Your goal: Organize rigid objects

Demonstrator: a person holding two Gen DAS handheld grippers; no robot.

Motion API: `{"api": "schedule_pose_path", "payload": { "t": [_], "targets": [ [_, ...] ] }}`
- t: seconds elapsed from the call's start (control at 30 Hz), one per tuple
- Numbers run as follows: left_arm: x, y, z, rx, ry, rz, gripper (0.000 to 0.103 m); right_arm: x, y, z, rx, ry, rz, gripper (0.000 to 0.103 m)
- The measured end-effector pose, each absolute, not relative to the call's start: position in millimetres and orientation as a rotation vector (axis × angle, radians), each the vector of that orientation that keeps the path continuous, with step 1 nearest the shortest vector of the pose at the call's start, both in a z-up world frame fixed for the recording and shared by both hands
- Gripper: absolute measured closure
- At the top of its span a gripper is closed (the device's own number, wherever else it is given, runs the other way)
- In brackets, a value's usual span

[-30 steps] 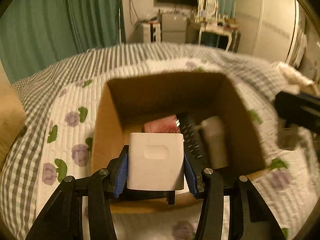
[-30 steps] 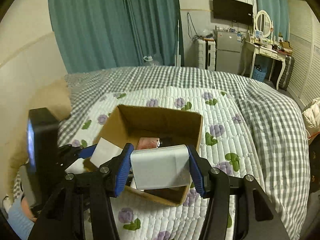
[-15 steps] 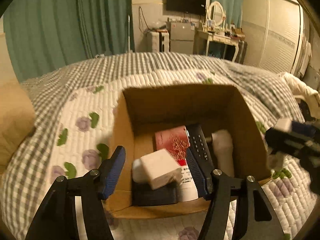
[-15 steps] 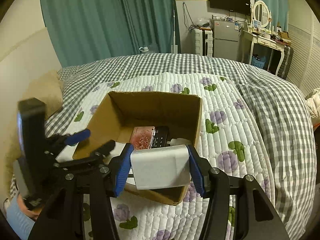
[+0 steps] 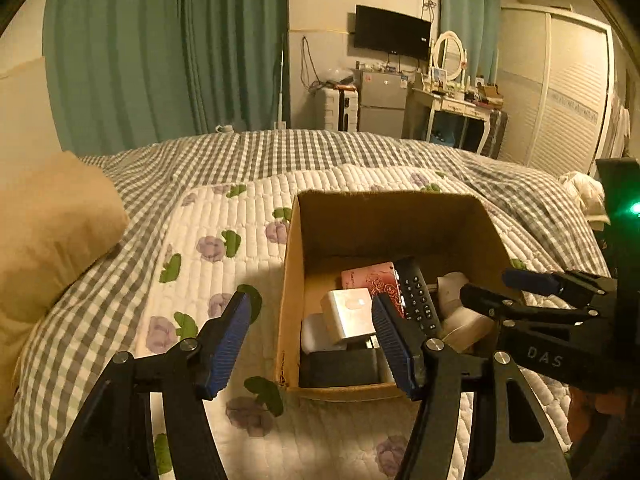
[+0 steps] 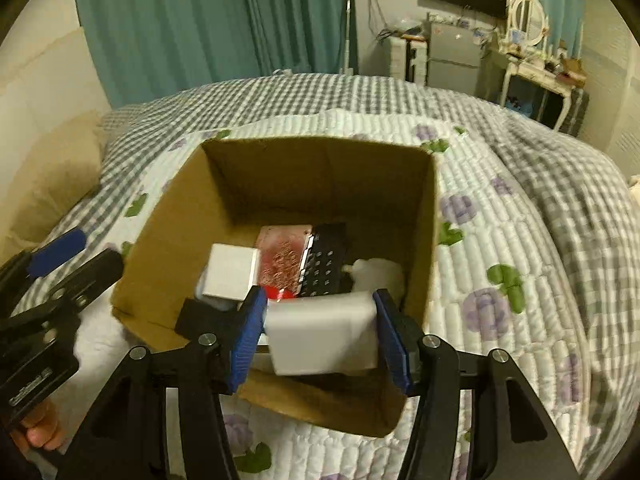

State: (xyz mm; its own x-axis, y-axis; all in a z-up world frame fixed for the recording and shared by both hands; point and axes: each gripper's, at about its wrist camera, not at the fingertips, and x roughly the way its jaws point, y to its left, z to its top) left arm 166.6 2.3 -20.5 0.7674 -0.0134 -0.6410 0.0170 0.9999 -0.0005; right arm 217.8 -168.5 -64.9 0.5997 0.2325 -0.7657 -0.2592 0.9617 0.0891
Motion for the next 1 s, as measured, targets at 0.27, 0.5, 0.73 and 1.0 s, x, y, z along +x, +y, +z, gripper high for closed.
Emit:
{"api": "schedule_pose_path", "payload": {
  "t": [0.27,0.5,0.73,1.0],
  "targets": [
    [129,-7,34,-0.002,0.566,-0.031,0.038,170,-192,17,-0.036,0.709,0.238,0.042],
    [76,-14,89,-0.024,0.413,-0.053,0.03,99,-208,84,-0.034,0.508,0.207,0.039],
    [41,-11,89,-0.021,0.347,-0.038,0.007,41,-203,75,-0.084,0.352,0.192,0.0],
    [34,-1,42,-0.022,0.323,-0.005,0.0,41,-199,25,-0.056,0.322,0.18,0.0]
  ]
}}
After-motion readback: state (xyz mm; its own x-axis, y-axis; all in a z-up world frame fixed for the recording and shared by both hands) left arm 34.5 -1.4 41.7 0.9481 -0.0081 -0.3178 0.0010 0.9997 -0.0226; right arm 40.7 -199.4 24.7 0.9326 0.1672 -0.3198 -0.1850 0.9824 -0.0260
